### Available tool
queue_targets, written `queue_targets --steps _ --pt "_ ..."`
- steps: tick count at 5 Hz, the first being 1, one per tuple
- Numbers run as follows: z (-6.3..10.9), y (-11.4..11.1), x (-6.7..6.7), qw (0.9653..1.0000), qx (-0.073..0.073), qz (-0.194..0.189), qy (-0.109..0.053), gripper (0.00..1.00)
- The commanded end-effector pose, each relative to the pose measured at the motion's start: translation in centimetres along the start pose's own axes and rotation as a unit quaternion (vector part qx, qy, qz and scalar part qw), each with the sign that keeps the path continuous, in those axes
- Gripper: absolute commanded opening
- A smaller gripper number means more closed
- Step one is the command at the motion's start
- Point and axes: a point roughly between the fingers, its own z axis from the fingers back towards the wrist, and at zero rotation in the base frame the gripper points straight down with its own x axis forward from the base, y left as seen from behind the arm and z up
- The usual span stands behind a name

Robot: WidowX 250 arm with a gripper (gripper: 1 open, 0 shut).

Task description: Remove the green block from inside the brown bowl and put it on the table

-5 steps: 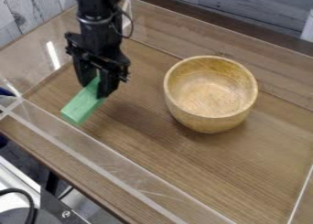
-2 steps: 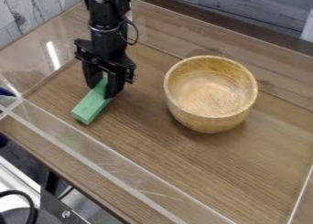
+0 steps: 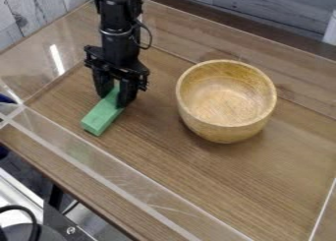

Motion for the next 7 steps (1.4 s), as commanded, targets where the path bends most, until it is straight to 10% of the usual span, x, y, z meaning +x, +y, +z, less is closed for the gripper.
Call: queue_targets --steps 1,4,7 --pt "1.9 0.5 0.8 0.9998 0.011 0.008 -0.016 1.00" --pt "9.4 -0.6 0.8 0.9983 -0.029 -0.009 -0.050 1.00" --pt "6.2 -1.8 -0.8 0.9976 -0.032 0.014 -0.060 1.00"
